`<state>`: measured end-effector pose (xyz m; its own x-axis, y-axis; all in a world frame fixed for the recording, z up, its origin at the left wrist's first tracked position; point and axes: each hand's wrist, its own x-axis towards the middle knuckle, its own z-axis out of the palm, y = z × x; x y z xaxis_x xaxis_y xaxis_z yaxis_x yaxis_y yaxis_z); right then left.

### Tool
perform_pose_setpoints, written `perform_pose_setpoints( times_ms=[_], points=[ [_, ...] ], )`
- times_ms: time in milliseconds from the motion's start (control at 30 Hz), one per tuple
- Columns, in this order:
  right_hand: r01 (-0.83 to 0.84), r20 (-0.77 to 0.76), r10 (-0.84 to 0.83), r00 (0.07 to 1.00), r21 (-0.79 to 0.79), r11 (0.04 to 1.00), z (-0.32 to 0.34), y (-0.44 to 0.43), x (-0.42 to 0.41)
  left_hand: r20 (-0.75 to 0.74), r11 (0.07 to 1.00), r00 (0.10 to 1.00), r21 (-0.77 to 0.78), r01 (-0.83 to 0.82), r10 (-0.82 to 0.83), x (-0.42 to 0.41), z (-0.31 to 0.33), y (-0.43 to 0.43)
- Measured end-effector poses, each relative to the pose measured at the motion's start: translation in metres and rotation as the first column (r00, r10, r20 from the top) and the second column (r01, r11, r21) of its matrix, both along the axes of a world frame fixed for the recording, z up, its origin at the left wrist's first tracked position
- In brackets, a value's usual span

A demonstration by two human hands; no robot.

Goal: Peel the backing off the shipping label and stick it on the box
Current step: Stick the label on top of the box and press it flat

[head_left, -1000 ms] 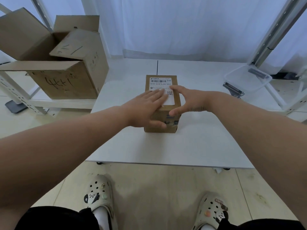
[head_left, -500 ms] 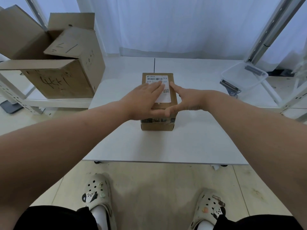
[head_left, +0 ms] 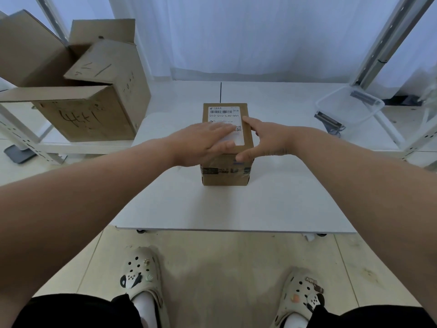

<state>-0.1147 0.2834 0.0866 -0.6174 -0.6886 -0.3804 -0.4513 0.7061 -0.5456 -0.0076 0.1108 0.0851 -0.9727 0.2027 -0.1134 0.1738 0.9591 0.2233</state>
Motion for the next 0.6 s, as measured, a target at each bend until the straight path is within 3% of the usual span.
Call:
perform_pose_setpoints(
  times_ms=[67, 267, 433, 600],
  points=[
    [0.01, 0.013, -0.01, 1.0, 0.0, 1.0, 0.0, 0.001, -0.001, 0.037, 0.995, 0.999, -0.099, 0.028, -0.024, -0.003, -0.005, -0.003],
    [-0.007, 0.036, 0.009, 0.999, -0.082, 0.997, 0.005, -0.001, -0.004, 0.065, 0.984, 0.993, -0.157, -0.085, 0.096, -0.034, -0.009, 0.003],
    [0.005, -0.05, -0.007, 0.999, -0.041, 0.999, 0.002, -0.001, -0.015, 0.095, 0.979, 0.981, -0.131, -0.158, 0.171, -0.059, -0.012, 0.008],
    [0.046, -0.079, -0.056, 0.995, -0.117, 0.992, -0.003, -0.003, -0.017, 0.07, 0.97, 0.97, -0.099, -0.223, 0.231, -0.076, -0.014, 0.011]
  ],
)
